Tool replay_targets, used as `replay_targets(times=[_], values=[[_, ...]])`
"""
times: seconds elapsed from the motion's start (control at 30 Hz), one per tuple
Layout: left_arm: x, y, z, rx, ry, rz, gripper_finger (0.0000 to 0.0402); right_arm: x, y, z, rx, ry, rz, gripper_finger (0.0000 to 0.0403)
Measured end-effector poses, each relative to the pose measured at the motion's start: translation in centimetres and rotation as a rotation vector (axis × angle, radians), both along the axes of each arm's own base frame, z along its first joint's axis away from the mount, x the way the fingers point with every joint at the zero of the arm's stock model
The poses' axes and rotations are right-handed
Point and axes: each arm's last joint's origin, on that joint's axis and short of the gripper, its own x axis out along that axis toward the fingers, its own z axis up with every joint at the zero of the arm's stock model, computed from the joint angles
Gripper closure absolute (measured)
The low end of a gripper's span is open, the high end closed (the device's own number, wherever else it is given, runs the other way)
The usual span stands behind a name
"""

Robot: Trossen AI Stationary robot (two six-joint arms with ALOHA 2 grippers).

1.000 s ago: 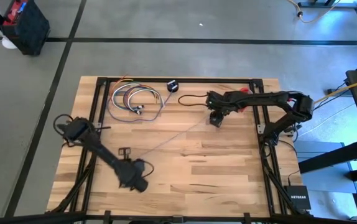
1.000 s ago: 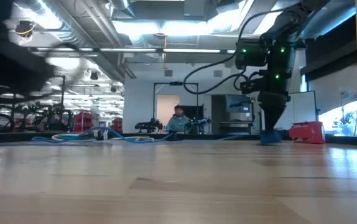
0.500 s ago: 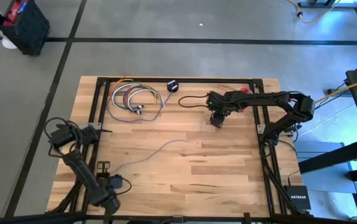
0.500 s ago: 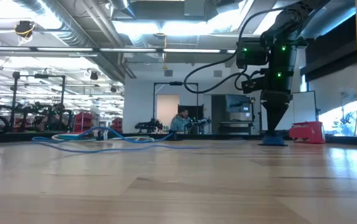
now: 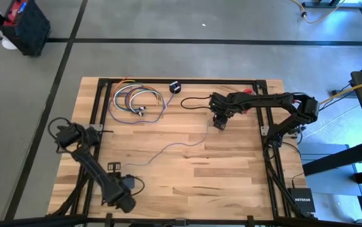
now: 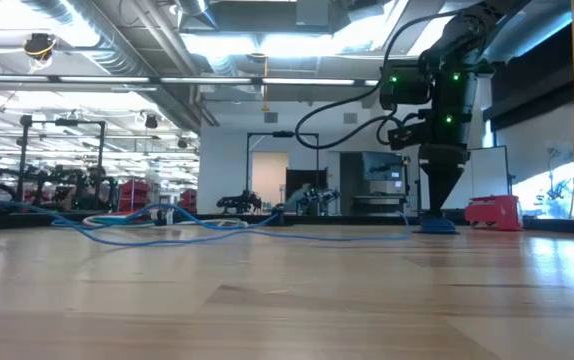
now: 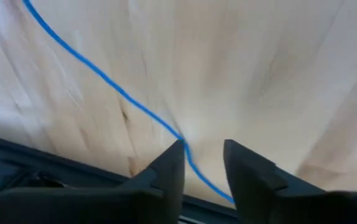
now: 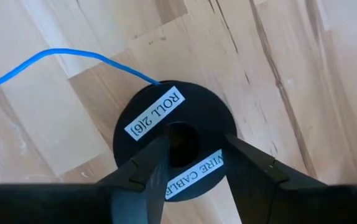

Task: Coil cords
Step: Uncoil the blue wire from the black spool

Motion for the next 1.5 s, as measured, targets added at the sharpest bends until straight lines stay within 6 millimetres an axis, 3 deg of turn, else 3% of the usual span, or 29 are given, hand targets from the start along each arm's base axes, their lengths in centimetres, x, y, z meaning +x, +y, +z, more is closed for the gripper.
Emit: replay_targets(times=[0.23,0.47,0.6,0.73,0.87,1.0,1.1,1.27,1.5], values=[[2.8,2.3,5.7,-0.107,-0.169,0.034,0.0251,0.0,0.0,0.0,0.002,0.004,0.004,0.0251],[6.8,8.1,11.8,0.177,-0.84,0.028,0.0247,0.0,0.0,0.0,0.002,0.005,0.006,0.0251],[11.3,12.0,12.7,0.182,-1.042,0.053,0.0247,0.0,0.1,0.0,0.002,0.009,0.013,0.0251],[16.2,16.5,10.6,0.066,-1.16,0.052,0.0247,-0.1,0.1,0.0,0.001,0.011,0.018,0.0251],[20.0,20.9,7.0,0.091,-1.244,0.13,0.0247,-0.1,0.1,0.0,0.001,0.012,0.023,0.0251],[23.0,24.3,2.8,0.132,-1.331,0.218,0.0247,-0.1,0.1,0.0,0.0,0.016,0.031,0.0251],[24.7,26.3,-0.3,0.066,-1.356,0.274,0.0247,-0.1,0.1,0.0,0.0,0.016,0.031,0.0251],[27.3,28.3,-3.5,-0.032,-1.336,0.332,0.0247,-0.1,0.1,0.0,-0.001,0.015,0.033,0.0251],[28.9,28.5,-3.7,-0.114,-1.349,0.289,0.0247,-0.1,0.1,0.0,-0.006,0.017,0.057,0.0251]])
